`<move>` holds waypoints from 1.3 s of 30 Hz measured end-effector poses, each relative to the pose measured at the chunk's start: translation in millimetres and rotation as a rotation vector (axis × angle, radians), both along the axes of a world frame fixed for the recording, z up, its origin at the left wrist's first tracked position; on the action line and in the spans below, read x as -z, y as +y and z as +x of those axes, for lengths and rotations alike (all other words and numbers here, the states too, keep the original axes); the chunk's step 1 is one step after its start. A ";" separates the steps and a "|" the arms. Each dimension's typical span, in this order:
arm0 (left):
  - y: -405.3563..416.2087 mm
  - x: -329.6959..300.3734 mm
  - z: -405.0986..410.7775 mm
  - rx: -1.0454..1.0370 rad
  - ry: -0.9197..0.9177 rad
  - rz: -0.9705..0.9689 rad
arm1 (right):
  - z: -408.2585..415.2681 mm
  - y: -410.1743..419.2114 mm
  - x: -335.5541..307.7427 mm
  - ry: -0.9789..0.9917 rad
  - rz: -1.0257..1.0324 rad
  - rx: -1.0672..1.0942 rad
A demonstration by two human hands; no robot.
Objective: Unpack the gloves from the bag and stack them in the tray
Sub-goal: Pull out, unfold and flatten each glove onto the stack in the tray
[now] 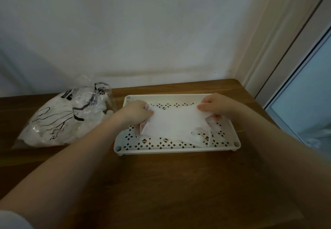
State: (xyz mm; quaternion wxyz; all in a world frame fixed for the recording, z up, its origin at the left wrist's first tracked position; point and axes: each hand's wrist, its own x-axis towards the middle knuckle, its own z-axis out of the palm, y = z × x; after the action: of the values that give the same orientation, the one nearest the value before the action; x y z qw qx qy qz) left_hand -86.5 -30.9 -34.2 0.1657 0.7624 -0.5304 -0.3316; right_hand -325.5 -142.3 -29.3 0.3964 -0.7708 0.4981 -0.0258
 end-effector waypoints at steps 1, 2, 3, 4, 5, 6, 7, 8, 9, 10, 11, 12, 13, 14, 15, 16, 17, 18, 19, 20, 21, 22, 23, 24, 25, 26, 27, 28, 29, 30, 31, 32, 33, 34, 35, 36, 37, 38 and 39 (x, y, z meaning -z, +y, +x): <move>-1.6 4.3 -0.9 0.009 -0.075 -0.005 | 5.1 -2.4 6.9 0.035 -0.082 0.007; -3.3 7.5 -1.8 0.020 -0.141 -0.007 | 9.2 -4.1 11.6 0.062 -0.145 0.040; -5.0 9.7 -2.7 0.030 -0.200 -0.005 | 13.5 -4.9 14.7 0.091 -0.198 0.082; -6.8 11.3 -3.3 0.033 -0.244 -0.001 | 17.8 -4.5 17.3 0.128 -0.262 0.118; -8.3 12.0 -4.4 0.035 -0.272 0.000 | 21.0 -2.2 18.6 0.189 -0.366 0.129; -9.2 13.7 -4.5 0.038 -0.288 0.006 | 24.1 2.0 20.7 0.259 -0.498 0.105; -9.8 15.3 -4.6 0.045 -0.302 0.002 | 26.4 8.2 22.1 0.302 -0.621 0.053; -10.3 17.1 -4.5 0.049 -0.319 -0.002 | 28.2 16.6 22.0 0.314 -0.692 -0.032; -10.6 18.5 -4.1 0.051 -0.339 -0.009 | 29.4 25.0 20.6 0.316 -0.702 -0.145; -10.4 19.4 -3.9 0.051 -0.361 -0.019 | 29.9 32.6 19.2 0.331 -0.675 -0.269; -9.9 19.7 -4.0 0.053 -0.378 -0.031 | 30.3 38.2 18.4 0.363 -0.633 -0.377; -9.5 19.7 -4.0 0.054 -0.391 -0.043 | 28.8 40.5 18.6 0.397 -0.577 -0.449; -8.9 19.9 -4.2 0.054 -0.403 -0.050 | 26.3 40.9 18.4 0.416 -0.507 -0.484; -8.1 20.4 -4.4 0.054 -0.417 -0.050 | 23.5 39.6 19.3 0.425 -0.428 -0.492; -7.4 21.1 -4.5 0.055 -0.432 -0.049 | 21.0 38.5 19.7 0.426 -0.363 -0.489; -6.9 22.5 -4.4 0.055 -0.442 -0.051 | 18.7 37.8 20.4 0.427 -0.330 -0.481; -6.5 23.6 -4.3 0.053 -0.449 -0.059 | 17.3 37.4 20.5 0.429 -0.338 -0.468; -6.9 24.8 -4.1 0.051 -0.459 -0.070 | 15.4 36.9 20.2 0.436 -0.375 -0.454; -7.0 25.5 -4.0 0.050 -0.471 -0.082 | 13.8 36.7 19.7 0.454 -0.432 -0.447; -7.0 26.0 -4.3 0.047 -0.483 -0.091 | 11.6 36.5 19.9 0.483 -0.507 -0.440; -6.6 25.9 -4.7 0.040 -0.495 -0.102 | 9.7 36.9 20.5 0.519 -0.596 -0.442; -5.7 26.1 -5.6 0.021 -0.492 -0.117 | 7.3 38.0 21.6 0.572 -0.690 -0.465; -4.5 25.6 -6.7 -0.007 -0.472 -0.136 | 5.1 39.2 23.0 0.635 -0.760 -0.496; -2.9 24.3 -7.9 -0.032 -0.446 -0.149 | 3.1 40.7 24.1 0.683 -0.782 -0.510; -0.6 22.5 -9.1 -0.042 -0.434 -0.159 | 1.8 42.8 23.9 0.692 -0.751 -0.496; 2.2 21.0 -9.8 -0.033 -0.454 -0.181 | 2.2 45.9 21.0 0.663 -0.698 -0.465; 4.6 19.9 -10.9 -0.008 -0.511 -0.232 | 4.8 49.9 15.2 0.600 -0.643 -0.427; 6.5 18.8 -12.3 0.028 -0.582 -0.323 | 8.8 53.1 10.0 0.515 -0.616 -0.400; 7.9 16.5 -15.1 0.074 -0.625 -0.432 | 15.3 55.9 6.6 0.431 -0.615 -0.391; 8.6 14.6 -18.9 0.137 -0.626 -0.516 | 22.9 59.3 4.8 0.375 -0.621 -0.404; 9.1 13.7 -23.9 0.222 -0.597 -0.552 | 30.9 63.9 5.0 0.357 -0.629 -0.445; 9.6 15.6 -29.1 0.314 -0.547 -0.537 | 38.4 67.8 8.8 0.374 -0.639 -0.508; 10.2 19.6 -33.5 0.393 -0.491 -0.474 | 44.2 70.8 14.1 0.406 -0.643 -0.572; 9.8 25.6 -35.1 0.443 -0.443 -0.382 | 47.3 72.4 19.2 0.440 -0.638 -0.616; 9.2 31.9 -33.7 0.458 -0.413 -0.286 | 48.1 73.0 22.6 0.477 -0.642 -0.636; 7.9 38.6 -29.7 0.451 -0.413 -0.205 | 46.9 72.1 24.8 0.509 -0.663 -0.641; 6.4 44.4 -25.1 0.446 -0.446 -0.147 | 44.3 71.2 24.8 0.533 -0.698 -0.647; 5.5 48.3 -20.8 0.444 -0.491 -0.111 | 40.8 70.0 24.7 0.552 -0.734 -0.657; 5.2 50.3 -17.7 0.442 -0.529 -0.089 | 37.1 69.2 24.5 0.571 -0.751 -0.672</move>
State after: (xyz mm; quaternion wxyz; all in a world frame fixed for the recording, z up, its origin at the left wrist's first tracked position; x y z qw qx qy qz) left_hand -104.3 -25.7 -84.5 -0.0202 0.6807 -0.7212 -0.1270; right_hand -288.4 -73.1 -53.8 -0.0677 -0.9510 0.2697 0.1355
